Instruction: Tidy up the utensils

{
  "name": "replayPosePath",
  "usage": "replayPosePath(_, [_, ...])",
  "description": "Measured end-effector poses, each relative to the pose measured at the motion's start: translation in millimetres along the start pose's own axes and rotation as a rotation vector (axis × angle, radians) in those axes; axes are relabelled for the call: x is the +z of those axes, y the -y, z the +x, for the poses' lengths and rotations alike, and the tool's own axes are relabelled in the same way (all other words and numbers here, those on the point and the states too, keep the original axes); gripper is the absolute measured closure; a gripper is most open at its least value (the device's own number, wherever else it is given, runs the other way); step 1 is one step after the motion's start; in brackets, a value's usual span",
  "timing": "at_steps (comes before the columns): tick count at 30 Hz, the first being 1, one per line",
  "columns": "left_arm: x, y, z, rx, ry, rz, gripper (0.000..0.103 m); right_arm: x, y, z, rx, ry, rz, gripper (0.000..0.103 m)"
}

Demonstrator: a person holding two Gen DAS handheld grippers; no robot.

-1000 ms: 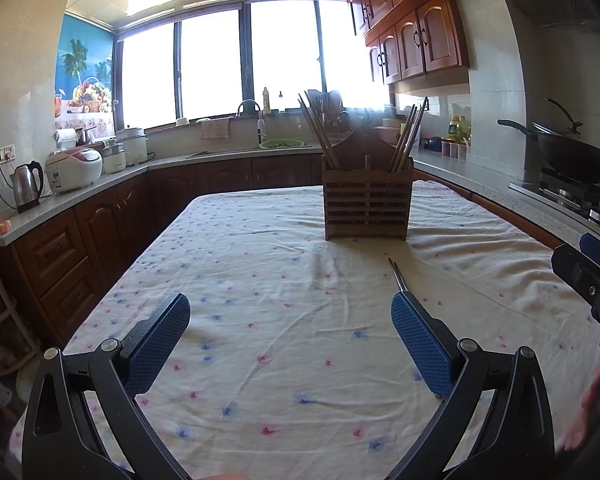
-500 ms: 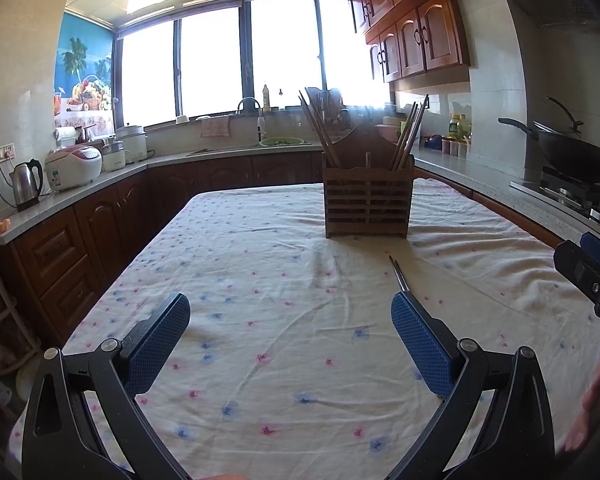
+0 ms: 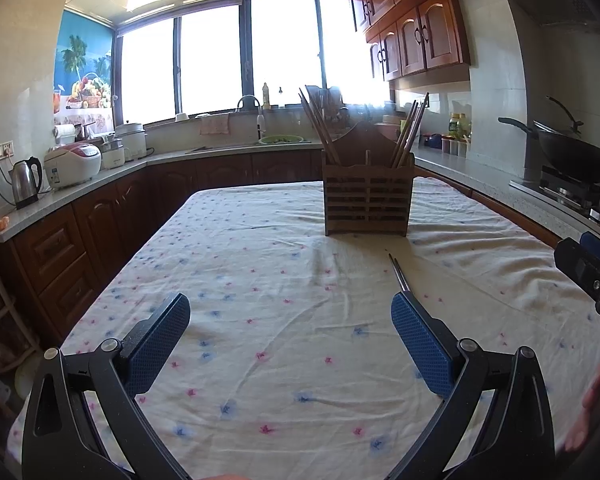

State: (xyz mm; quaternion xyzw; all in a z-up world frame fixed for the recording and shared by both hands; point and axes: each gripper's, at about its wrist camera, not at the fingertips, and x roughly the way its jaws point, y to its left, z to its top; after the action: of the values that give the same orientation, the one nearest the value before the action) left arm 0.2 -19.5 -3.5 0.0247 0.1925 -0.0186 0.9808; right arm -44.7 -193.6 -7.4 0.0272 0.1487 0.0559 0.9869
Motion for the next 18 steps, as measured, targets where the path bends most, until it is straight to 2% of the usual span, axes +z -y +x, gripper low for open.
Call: replayPosePath(18, [0.0, -0.2, -0.4, -0.001, -0.002, 0.002, 0.000, -0.7, -4.9, -0.5, 0.000, -0.005, 0.003, 0.000])
